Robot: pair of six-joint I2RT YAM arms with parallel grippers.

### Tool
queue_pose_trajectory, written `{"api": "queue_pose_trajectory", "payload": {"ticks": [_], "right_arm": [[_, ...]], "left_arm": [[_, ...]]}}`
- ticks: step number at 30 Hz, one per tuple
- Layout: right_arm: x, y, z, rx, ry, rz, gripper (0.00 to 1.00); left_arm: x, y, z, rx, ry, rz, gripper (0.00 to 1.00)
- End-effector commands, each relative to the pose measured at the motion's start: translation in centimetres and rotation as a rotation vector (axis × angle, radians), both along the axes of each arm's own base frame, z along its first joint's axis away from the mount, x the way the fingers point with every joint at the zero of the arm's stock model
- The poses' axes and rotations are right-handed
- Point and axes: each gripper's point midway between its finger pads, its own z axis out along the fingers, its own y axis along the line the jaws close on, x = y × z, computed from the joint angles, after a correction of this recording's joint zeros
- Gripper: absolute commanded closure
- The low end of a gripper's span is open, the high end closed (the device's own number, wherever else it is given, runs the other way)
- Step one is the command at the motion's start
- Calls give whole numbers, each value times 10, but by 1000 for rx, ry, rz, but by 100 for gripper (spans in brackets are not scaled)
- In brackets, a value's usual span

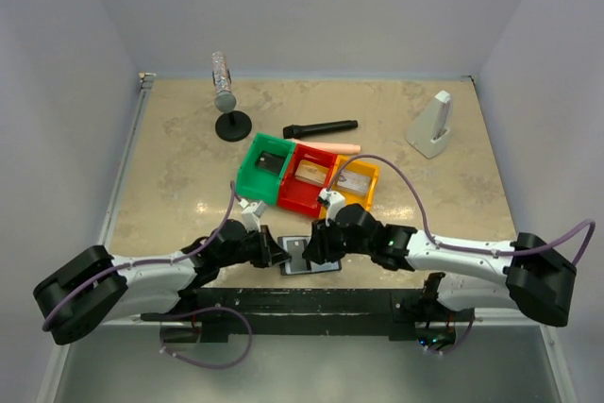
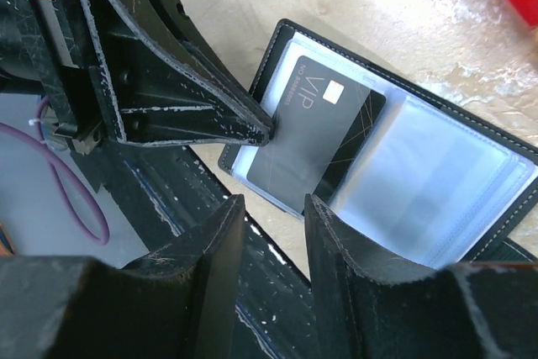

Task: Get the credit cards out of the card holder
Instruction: Place the card holder at the center of the board, then remove the credit card from the card holder.

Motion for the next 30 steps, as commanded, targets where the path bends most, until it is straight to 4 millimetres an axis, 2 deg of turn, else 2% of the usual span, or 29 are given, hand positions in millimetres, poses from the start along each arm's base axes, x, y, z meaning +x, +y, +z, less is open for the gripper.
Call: {"api": "queue_pose_trajectory", "payload": {"ticks": [1, 8, 24, 30], "right_arm": [[0, 15, 8, 66, 12, 16, 59], [-1, 19, -6, 53, 59, 8, 54], [1, 13, -39, -31, 115, -49, 56], [2, 14, -43, -37, 126, -54, 56]], "left_arm": [[7, 6, -8, 13, -5, 56, 97], [6, 14, -22, 51, 25, 87, 97], [9, 20, -28, 85, 27, 118, 98], [9, 20, -27, 87, 23, 117, 98]]}}
